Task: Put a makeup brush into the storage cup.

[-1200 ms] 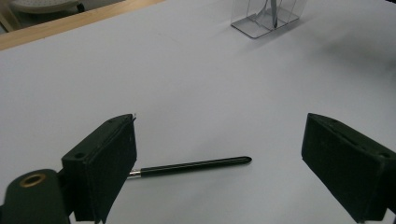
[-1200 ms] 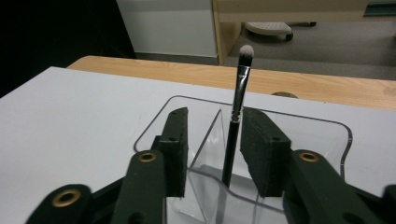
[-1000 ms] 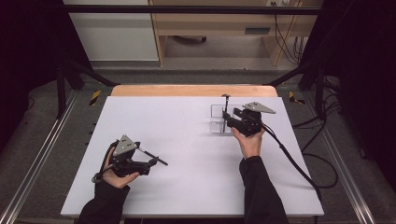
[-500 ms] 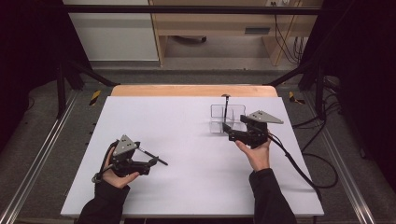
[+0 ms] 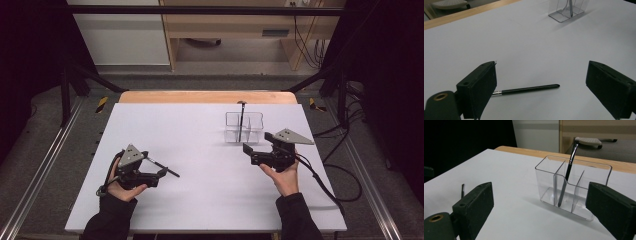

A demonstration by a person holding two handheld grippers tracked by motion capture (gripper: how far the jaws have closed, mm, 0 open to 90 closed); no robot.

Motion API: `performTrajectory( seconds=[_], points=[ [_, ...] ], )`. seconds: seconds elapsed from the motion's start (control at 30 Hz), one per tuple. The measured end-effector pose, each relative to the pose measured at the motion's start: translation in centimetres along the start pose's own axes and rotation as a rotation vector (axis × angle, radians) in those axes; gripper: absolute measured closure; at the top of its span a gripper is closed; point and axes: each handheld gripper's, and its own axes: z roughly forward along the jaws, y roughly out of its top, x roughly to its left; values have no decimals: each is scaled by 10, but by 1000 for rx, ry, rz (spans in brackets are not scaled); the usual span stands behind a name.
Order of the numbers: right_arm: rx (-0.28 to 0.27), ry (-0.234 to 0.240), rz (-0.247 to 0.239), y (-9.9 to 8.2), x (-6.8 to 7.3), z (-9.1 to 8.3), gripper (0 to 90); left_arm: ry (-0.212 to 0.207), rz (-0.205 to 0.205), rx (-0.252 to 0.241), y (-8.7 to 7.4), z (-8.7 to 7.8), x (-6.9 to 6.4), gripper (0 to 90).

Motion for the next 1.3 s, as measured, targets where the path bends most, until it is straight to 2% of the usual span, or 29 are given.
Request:
performTrajectory(
  seconds=[0.13, 0.33, 0.67, 0.93, 1.3],
  points=[
    [7, 2, -22, -4, 3, -5, 67, 4, -10, -16, 0, -5, 4, 87],
    [8, 17, -23, -12, 5, -14, 65, -4, -18, -27, -1, -9, 8, 83],
    [10, 13, -16, -24, 5, -29, 62, -24, 7, -24, -1, -10, 6, 79],
    [22, 8, -7, -34, 4, -37, 63, -32, 10, -28, 1, -10, 7, 79],
    [21, 15, -7, -34, 4, -37, 64, -56, 54, 15, 6, 0, 12, 77]
  ],
)
